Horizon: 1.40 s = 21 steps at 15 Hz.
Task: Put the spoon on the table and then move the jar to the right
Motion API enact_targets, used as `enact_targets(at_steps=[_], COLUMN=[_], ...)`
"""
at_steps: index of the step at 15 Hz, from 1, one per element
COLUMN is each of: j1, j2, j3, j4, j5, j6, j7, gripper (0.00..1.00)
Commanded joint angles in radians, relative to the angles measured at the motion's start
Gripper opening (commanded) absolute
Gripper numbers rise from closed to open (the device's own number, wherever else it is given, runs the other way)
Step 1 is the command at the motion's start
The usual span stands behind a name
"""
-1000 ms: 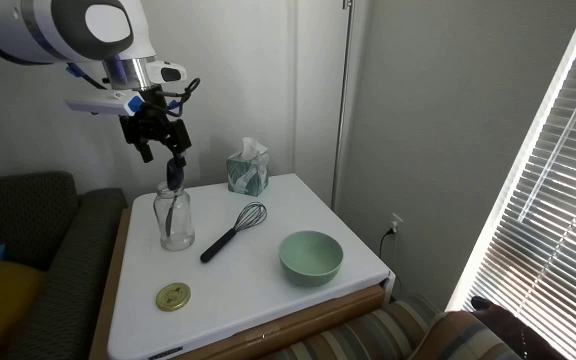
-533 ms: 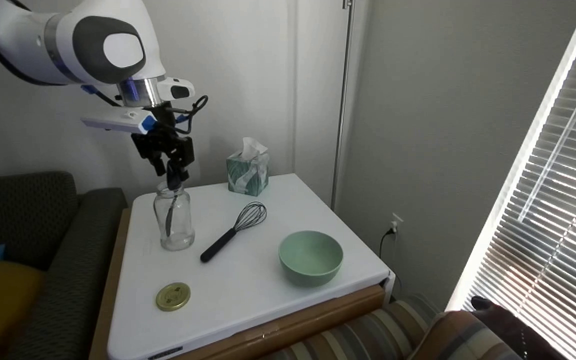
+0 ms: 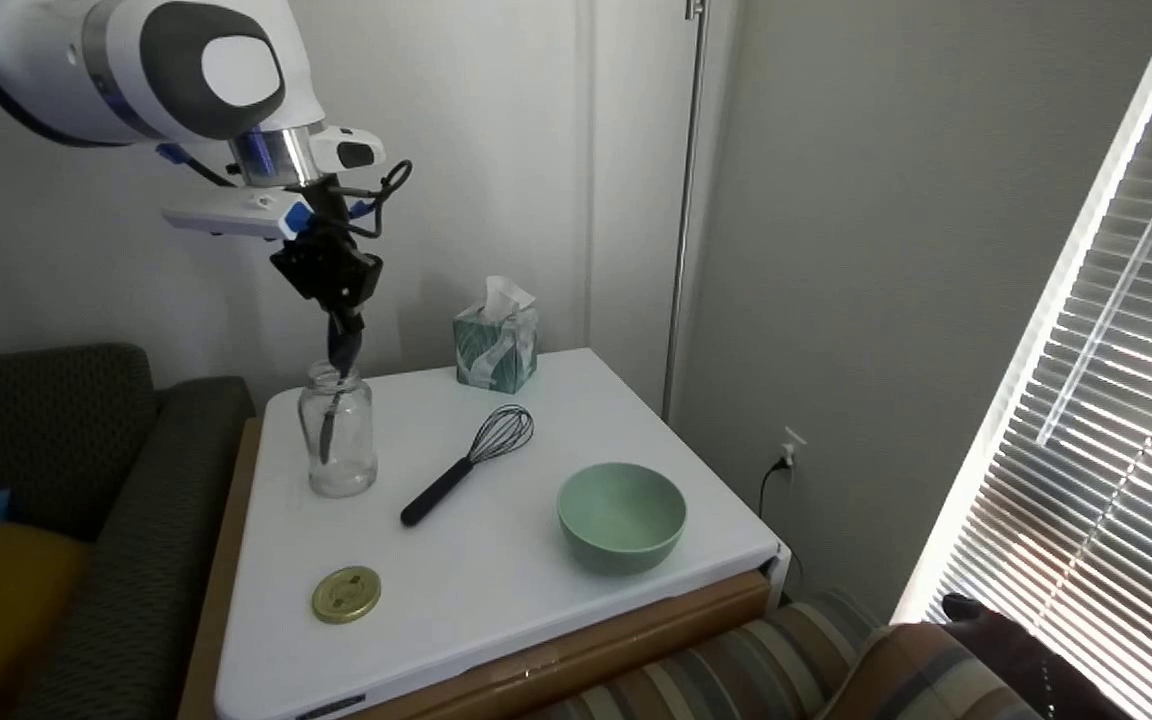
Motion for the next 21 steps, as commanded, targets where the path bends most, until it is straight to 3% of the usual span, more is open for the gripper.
enact_targets(at_steps=[1, 14, 21], j1=[0.004, 0.028, 0.043], j2=[-0.039, -0.133, -0.207], j3=[-0.006, -0.09, -0.097], j4=[-0.012, -0.034, -0.016], j5=[-0.022, -0.26, -0.382], j6=[0.005, 0.025, -0.034], j7=[-0.008, 0.128, 0.175], gripper=[0.01, 0.02, 0.02])
